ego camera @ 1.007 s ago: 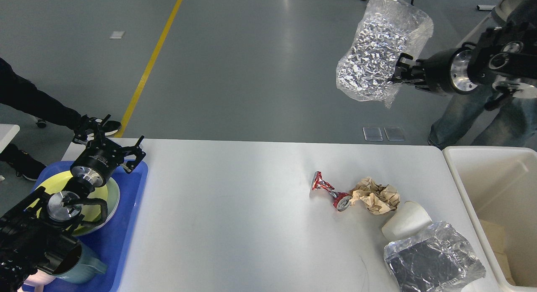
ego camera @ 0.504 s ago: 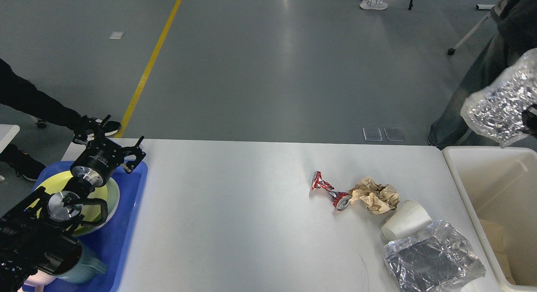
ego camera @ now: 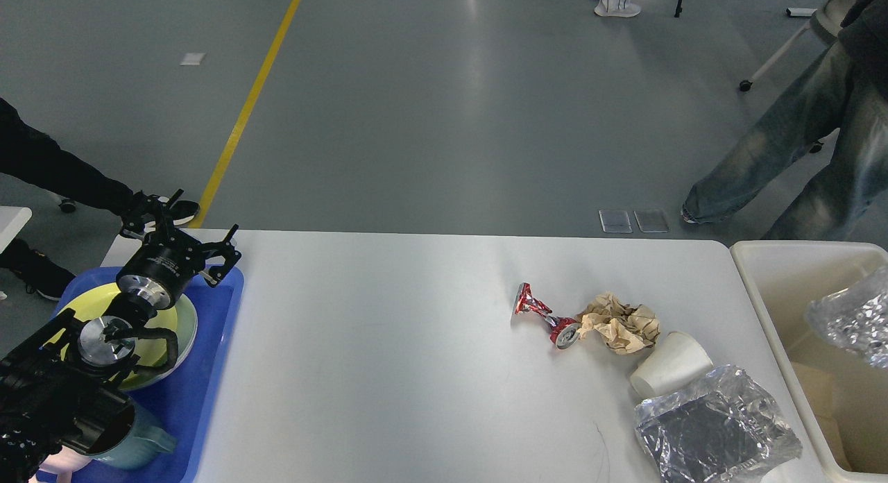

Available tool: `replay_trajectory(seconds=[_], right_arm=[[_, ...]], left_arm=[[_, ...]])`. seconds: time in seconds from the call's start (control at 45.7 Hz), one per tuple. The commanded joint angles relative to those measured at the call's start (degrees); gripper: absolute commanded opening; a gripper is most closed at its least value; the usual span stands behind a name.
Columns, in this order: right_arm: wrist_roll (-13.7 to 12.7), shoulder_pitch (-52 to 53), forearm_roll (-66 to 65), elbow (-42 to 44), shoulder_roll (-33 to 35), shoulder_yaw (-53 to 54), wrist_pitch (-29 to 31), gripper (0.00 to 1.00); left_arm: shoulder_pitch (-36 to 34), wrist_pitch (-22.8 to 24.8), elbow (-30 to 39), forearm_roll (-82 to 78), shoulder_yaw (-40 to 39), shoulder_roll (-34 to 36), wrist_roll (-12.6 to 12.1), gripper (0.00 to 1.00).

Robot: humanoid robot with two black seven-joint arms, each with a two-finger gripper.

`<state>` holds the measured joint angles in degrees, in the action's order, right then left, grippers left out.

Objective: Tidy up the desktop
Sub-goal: 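Lift the silver foil bag and drop it into the white bin, then move the right gripper down toward the clear plastic bag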

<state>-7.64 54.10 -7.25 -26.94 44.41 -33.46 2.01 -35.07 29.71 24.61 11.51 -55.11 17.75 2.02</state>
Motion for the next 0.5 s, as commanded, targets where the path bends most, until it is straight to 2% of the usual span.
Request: replay_trajectory(seconds=[0.0,0.131,0.285,0.482], right_arm=[[-0.1,-0.9,0.1,0.1,-1.1,0.0,-0.2,1.0],[0.1,0.0,0.2,-0.6,-2.5,0.0,-0.1,1.0],[-0.1,6.9,-0.8,-3.5,-6.9,-2.1,0.4,1.0],[-0.1,24.9,-1.7,-10.7,-16.9,-18.5,2.3,1.0]], left_arm=[[0.0,0.0,0.0,0.0,0.0,0.0,0.0,0.96],[0.0,0.0,0.0,0.0,0.0,0.0,0.0,0.96],[0.0,0.0,0.0,0.0,0.0,-0.1,0.0,0.96],[0.0,0.0,0.0,0.0,0.0,0.0,0.0,0.96]])
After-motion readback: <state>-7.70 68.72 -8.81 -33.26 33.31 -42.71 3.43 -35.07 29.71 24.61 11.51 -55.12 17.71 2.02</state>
